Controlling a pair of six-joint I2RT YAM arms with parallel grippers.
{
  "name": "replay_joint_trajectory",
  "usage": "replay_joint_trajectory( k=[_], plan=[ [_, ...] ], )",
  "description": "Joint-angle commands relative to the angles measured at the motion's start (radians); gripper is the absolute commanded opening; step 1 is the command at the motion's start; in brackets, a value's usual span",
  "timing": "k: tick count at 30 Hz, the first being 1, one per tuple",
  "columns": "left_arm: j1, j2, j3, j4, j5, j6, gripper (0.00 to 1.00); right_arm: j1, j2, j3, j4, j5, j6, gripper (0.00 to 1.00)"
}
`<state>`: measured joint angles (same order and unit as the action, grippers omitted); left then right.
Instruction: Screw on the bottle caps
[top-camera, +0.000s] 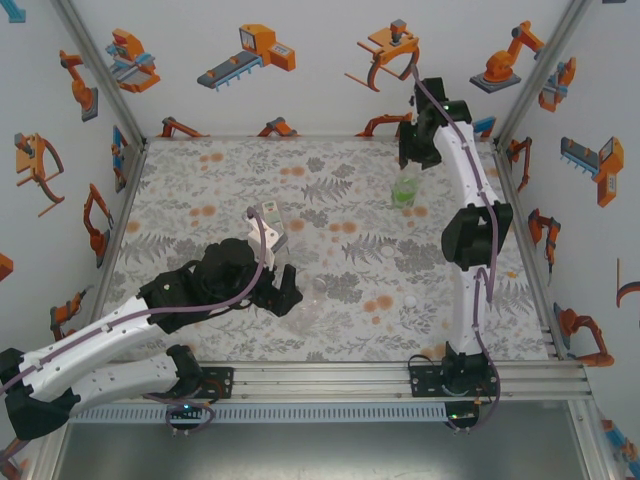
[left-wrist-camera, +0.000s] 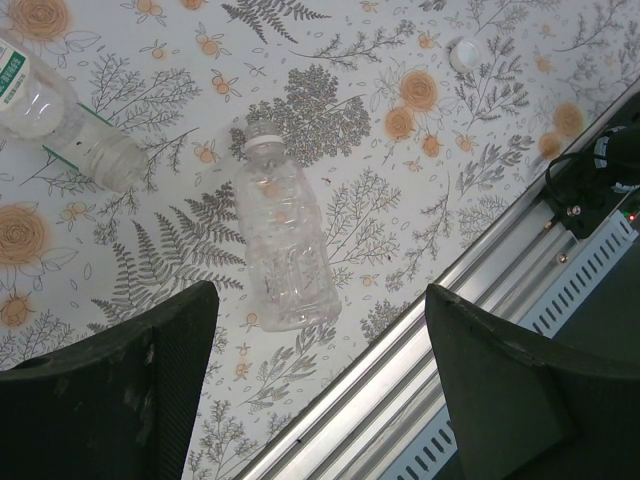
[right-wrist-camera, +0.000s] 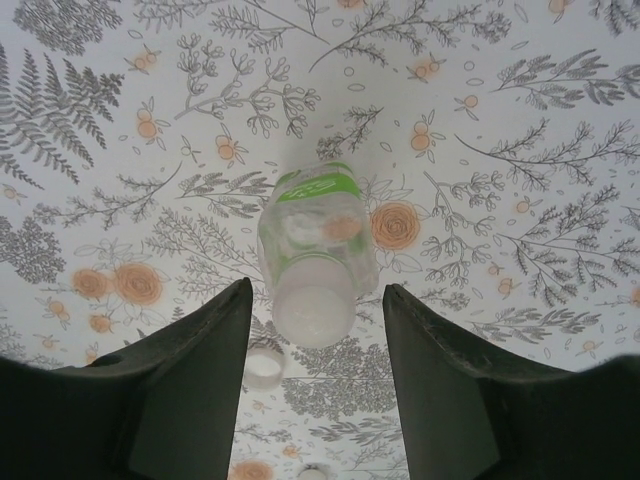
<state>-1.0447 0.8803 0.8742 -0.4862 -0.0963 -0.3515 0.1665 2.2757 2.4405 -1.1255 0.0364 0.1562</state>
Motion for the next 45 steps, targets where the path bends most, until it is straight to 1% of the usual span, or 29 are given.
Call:
replay_joint_trajectory(
  k=[1,6,10,13,20,27,33,36,45],
  plan=[
    [0.004,-0.008,0.008,0.011,0.006,0.003,0.77,-0.002,-0.001,0.060,-0.043,0.013,-0.008,0.53],
    [0.004,0.014,0.003,0.011,0.008,0.012,0.77,-0.003,-0.062,0.053,-0.054,0.014,-0.004,0.53],
    [0.003,0.052,-0.004,0.017,0.020,0.028,0.78,-0.002,-0.154,-0.035,-0.050,0.009,0.004,0.54],
    [0.003,0.088,-0.010,0.021,0.024,0.039,0.77,-0.001,-0.255,-0.158,-0.026,0.001,0.014,0.54],
    [0.007,0.170,-0.017,0.043,0.036,0.058,0.78,0.004,-0.545,-0.539,0.084,-0.042,0.064,0.54],
    [0.015,0.283,0.004,0.041,0.053,0.062,0.79,0.026,-0.814,-0.878,0.172,-0.097,0.168,0.54],
    [0.019,0.402,0.044,0.028,0.070,0.051,0.79,0.060,-0.989,-1.064,0.194,-0.119,0.256,0.54],
    [0.023,0.462,0.057,0.028,0.084,0.041,0.79,0.075,-1.056,-1.130,0.201,-0.127,0.286,0.54],
    [0.035,0.601,0.119,-0.026,0.087,0.027,0.80,0.118,-1.170,-1.278,0.215,-0.145,0.343,0.54]
  ],
)
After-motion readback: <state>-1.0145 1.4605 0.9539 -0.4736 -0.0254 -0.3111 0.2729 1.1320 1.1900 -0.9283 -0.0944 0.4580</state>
